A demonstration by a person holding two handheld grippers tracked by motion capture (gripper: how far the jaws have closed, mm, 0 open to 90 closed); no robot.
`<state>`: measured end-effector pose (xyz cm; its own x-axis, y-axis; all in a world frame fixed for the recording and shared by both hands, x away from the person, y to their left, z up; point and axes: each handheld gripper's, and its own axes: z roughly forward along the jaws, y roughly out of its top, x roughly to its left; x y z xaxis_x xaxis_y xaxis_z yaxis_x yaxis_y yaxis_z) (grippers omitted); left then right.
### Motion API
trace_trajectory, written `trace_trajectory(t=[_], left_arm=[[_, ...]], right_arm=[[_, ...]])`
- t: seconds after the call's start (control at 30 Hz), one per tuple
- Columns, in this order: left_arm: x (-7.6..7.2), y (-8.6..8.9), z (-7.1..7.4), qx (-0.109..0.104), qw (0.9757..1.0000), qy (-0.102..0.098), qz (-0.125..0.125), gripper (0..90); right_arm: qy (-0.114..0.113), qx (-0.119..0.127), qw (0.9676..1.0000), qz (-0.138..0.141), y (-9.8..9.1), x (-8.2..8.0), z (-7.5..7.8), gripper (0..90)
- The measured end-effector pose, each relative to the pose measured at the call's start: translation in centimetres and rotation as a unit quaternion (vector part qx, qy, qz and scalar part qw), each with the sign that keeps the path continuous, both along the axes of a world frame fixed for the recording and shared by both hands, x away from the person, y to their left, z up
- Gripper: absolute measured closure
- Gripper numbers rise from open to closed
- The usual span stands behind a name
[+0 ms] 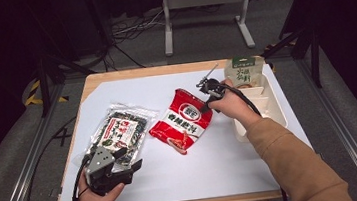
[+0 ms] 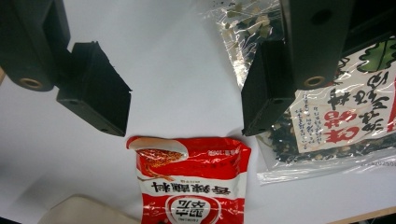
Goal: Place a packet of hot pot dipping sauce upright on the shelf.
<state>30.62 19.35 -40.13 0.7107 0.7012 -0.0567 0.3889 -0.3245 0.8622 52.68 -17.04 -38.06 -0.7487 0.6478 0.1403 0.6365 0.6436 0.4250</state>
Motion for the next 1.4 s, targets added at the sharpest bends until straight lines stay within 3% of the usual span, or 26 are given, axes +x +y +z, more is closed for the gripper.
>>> trace_trajectory(t=[0.3,0.47,0.5,0.77,0.97,1.07,1.23,1.4], left_arm=[[0.1,-0.2,0.0,0.0,1.0,0.0,-0.002,33.3],[0.3,-0.3,0.0,-0.001,1.0,0.001,-0.004,33.4],[0.4,-0.4,0.0,-0.001,1.0,0.001,-0.005,33.3],[0.6,-0.6,0.0,-0.004,1.0,0.001,-0.008,33.3],[0.7,-0.6,0.0,-0.004,0.9999,0.0,-0.009,33.4],[0.7,-0.6,0.0,-0.004,1.0,0.001,-0.008,33.4],[0.8,-0.6,0.1,-0.005,1.0,0.0,-0.008,33.4],[1.0,-0.6,0.2,-0.008,0.9999,-0.001,-0.01,33.4]], right_arm=[[-0.017,0.048,0.9987,0.0,-0.5,-1.4,3.4,88.3],[-0.033,0.068,0.997,0.018,-0.2,-2.5,5.3,88.4],[-0.041,0.075,0.9959,0.029,0.0,-3.2,6.4,88.5],[-0.057,0.093,0.9924,0.057,0.6,-5.1,8.9,88.7],[-0.076,0.093,0.9891,0.085,1.0,-6.4,10.4,88.8],[-0.088,0.081,0.9877,0.1,1.1,-7.0,11.2,88.8],[-0.106,0.057,0.9864,0.112,1.1,-7.8,12.2,88.9],[-0.118,0.054,0.9849,0.114,0.4,-8.1,13.0,88.9]])
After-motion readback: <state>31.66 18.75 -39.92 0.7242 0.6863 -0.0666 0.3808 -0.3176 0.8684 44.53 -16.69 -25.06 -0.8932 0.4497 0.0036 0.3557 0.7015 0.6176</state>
